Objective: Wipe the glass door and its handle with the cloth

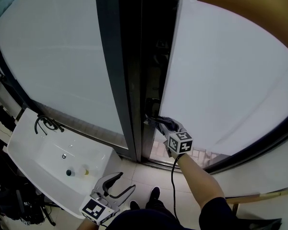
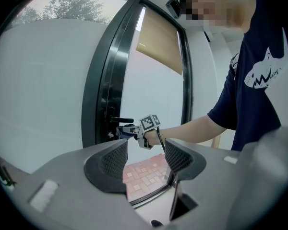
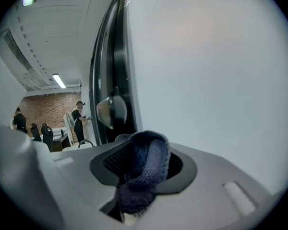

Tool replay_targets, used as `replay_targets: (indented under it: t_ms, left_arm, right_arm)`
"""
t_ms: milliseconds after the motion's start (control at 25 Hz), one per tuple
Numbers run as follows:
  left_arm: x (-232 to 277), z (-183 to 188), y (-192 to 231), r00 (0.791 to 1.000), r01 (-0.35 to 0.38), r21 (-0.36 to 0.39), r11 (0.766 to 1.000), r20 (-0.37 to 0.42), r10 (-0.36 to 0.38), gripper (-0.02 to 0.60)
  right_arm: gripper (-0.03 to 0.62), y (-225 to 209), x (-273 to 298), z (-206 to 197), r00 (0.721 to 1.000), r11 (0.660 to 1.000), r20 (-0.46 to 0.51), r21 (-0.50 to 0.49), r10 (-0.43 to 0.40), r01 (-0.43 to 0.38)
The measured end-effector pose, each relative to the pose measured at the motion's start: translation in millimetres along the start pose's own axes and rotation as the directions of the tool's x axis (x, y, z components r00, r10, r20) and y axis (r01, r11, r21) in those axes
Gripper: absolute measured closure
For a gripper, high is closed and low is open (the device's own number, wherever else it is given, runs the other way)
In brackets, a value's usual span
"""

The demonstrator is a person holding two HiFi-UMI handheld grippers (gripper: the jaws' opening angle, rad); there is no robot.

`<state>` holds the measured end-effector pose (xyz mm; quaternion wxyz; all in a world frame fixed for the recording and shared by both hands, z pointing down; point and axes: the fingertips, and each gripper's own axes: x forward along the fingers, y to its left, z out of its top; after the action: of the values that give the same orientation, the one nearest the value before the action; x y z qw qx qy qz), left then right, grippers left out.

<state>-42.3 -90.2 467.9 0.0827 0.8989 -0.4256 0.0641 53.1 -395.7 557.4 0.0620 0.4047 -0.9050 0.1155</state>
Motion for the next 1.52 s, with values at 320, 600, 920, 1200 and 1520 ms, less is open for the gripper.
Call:
replay_targets:
  t_ms: [320, 600, 920, 1200, 1520]
  left_arm:
    - [-8.5, 2.4, -9.0, 1.000, 0.017, 0.019, 1.000, 0.009, -0.018, 0.344]
    - [-21.1, 2.7, -9.5, 0.999, 0.021, 0.015, 1.000, 0.047, -0.022, 0.344]
    - [-37.8, -0.5, -22.2, 0.997, 0.061, 0.020, 0.998, 0.045, -0.062, 0.344]
    - [-34.6, -19.6, -51.5, 0.984, 0.179, 0.034, 0.983, 0.002, -0.179, 0.344]
    - [-28.0, -17.3, -95.8, 0.963, 0.270, 0.084, 0.959, -0.002, -0.271, 0.344]
  right_arm:
    - [0.448, -21.8, -68.9, 14.9, 0.996, 0.996, 0.041, -0.049, -0.073, 0.075]
    - [0.447, -0.5, -151.3, 74.4, 0.978, 0.995, 0.194, -0.032, -0.082, 0.090]
    - [0.444, 91.8, -237.3, 53.4, 0.977, 0.998, 0.211, 0.065, 0.000, -0.014]
    - [0.444, 134.9, -314.8, 20.9, 0.978, 0.996, 0.203, 0.077, -0.056, 0.041]
    - [0.444, 160.9, -367.6, -5.0, 0.977, 0.991, 0.197, 0.115, -0.085, 0.063]
